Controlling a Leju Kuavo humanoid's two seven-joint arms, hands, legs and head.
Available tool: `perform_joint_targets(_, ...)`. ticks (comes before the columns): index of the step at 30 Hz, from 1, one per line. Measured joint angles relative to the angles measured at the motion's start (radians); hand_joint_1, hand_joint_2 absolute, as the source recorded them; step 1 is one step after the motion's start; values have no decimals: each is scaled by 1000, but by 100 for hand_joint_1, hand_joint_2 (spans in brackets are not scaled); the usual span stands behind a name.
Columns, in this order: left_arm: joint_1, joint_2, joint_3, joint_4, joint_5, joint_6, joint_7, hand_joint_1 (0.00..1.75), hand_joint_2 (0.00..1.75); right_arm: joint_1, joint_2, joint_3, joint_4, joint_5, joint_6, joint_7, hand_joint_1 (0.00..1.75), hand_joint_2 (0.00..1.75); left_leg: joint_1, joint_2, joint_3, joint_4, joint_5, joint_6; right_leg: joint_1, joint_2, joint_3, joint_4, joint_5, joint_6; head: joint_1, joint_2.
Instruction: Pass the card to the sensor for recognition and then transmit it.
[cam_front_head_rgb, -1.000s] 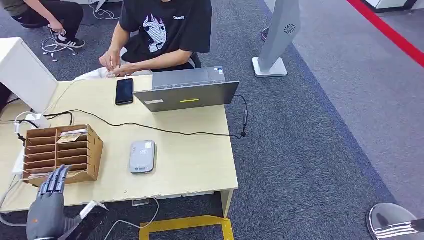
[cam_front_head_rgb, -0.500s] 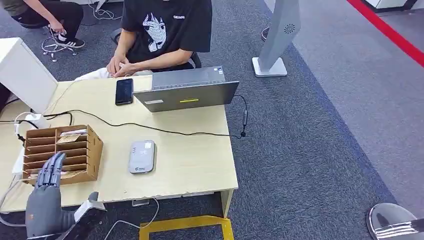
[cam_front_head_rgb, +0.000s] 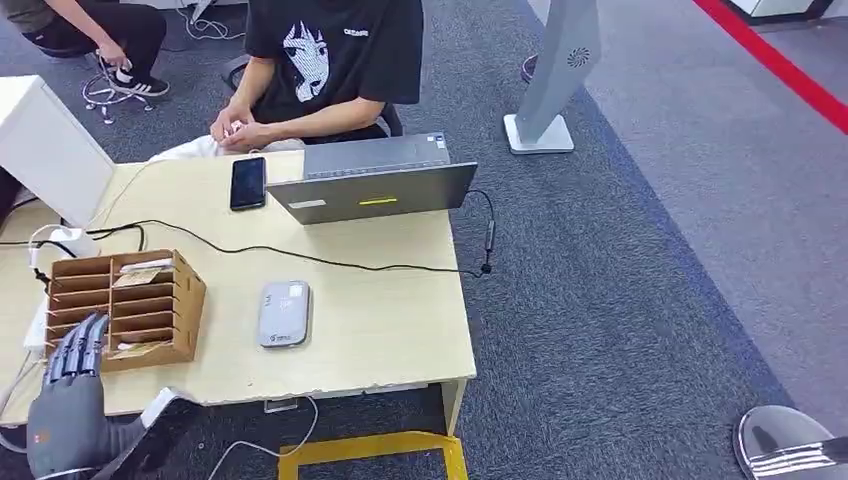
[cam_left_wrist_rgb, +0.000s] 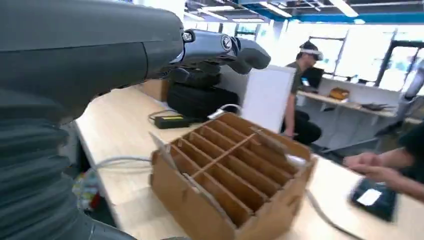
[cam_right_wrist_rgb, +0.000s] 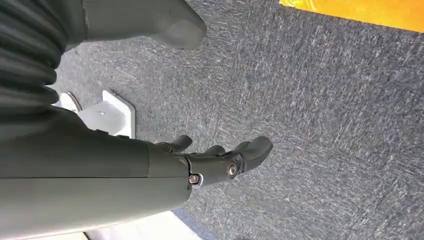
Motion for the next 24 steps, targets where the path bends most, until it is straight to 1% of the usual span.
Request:
perform_joint_targets(2,0,15,24,20,-19,0,20,0,175,-1,0,1,0,2,0,4,0,175,0,0,0,0,0,0,0,0,0,0,0,0,0,0)
perform_joint_targets(4,0,29,50,43,-28,0,23,0,175,-1,0,4,0,3,0,4,0,175,0,0,0,0,0,0,0,0,0,0,0,0,0,0)
perform_joint_targets(8,0,38,86,70,-40,4,42,0,175,-1,0,9,0,5,0,8,0,175,0,0,0,0,0,0,0,0,0,0,0,0,0,0)
perform_joint_targets(10,-2,39,117,90,-45,11,39,0,175,-1,0,15,0,9,0,11,0,175,0,0,0,0,0,0,0,0,0,0,0,0,0,0)
perform_joint_targets(13,-10,37,163,137,-36,25,4,0,175,-3,0,22,0,10,-1,18,0,175,0,0,0,0,0,0,0,0,0,0,0,0,0,0)
perform_joint_targets(17,-26,28,198,192,-43,55,-35,0,175,-7,0,27,0,10,-2,20,0,175,0,0,0,0,0,0,0,0,0,0,0,0,0,0)
perform_joint_targets(19,-38,23,212,223,-50,84,-65,0,175,-9,0,31,0,11,-2,21,0,175,0,0,0,0,0,0,0,0,0,0,0,0,0,0)
perform_joint_targets(22,-72,10,228,286,-45,152,-124,0,175,-15,0,37,0,15,-2,26,0,175,0,0,0,0,0,0,0,0,0,0,0,0,0,0)
perform_joint_targets(24,-94,3,232,321,-46,176,-143,0,175,-19,0,43,0,18,-2,27,0,175,0,0,0,0,1,-1,0,0,0,0,0,0,0,0)
